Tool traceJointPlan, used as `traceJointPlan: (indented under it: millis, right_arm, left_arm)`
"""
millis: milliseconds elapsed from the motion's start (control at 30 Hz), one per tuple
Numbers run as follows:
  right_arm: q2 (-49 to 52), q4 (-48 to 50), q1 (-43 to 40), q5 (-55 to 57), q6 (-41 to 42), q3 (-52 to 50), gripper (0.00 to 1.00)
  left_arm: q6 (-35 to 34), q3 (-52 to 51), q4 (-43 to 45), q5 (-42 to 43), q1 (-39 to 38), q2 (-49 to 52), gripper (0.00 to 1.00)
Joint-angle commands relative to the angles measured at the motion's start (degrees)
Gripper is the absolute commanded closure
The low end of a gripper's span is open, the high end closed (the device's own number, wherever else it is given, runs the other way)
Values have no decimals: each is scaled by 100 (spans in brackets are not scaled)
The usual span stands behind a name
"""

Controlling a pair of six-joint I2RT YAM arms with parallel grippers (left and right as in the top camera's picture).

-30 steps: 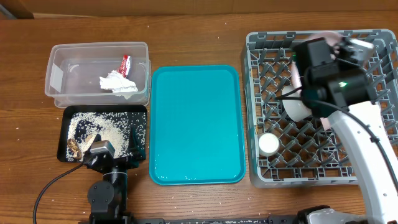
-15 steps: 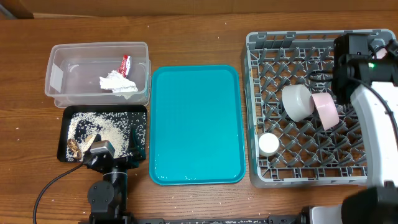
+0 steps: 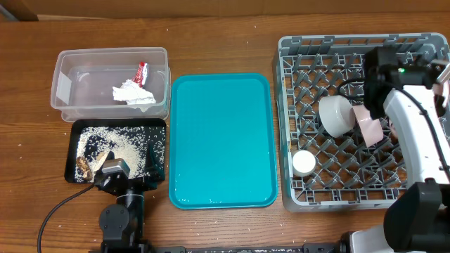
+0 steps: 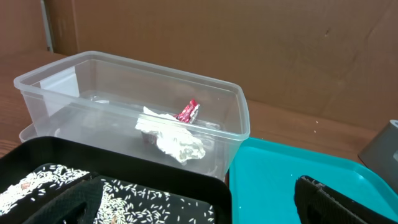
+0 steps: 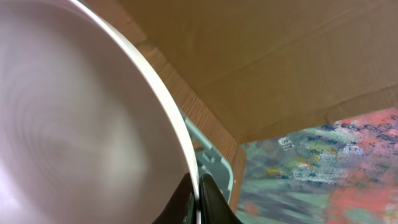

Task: Sort waste into correct bins and load items into the dishwasher
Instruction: 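Carry the white plate into the rack and stand it upright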

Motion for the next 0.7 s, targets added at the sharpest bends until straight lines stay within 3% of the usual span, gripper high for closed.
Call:
traceJointPlan:
  millis: [0,200,300,400,667]
  right_arm:
    - [39,57,264,90,-35,-227,96]
    - [37,52,1071,243,-37,-308,93]
    - [37,-79,1408,398,-33,-308,58]
    - [35,-168,1676,411,-28,-306,40]
    - [-221,-815,2218,321,1154,-83,41]
  left_arm:
    - [-57,-22,4,28,46,-59,0]
    - [-55,-22,7,28,46,-59,0]
    - [-57,-22,7,28,44,-59,0]
    - [-57,-22,4,28,44,-59,0]
    - [-55,-22,7,28,46,-59,0]
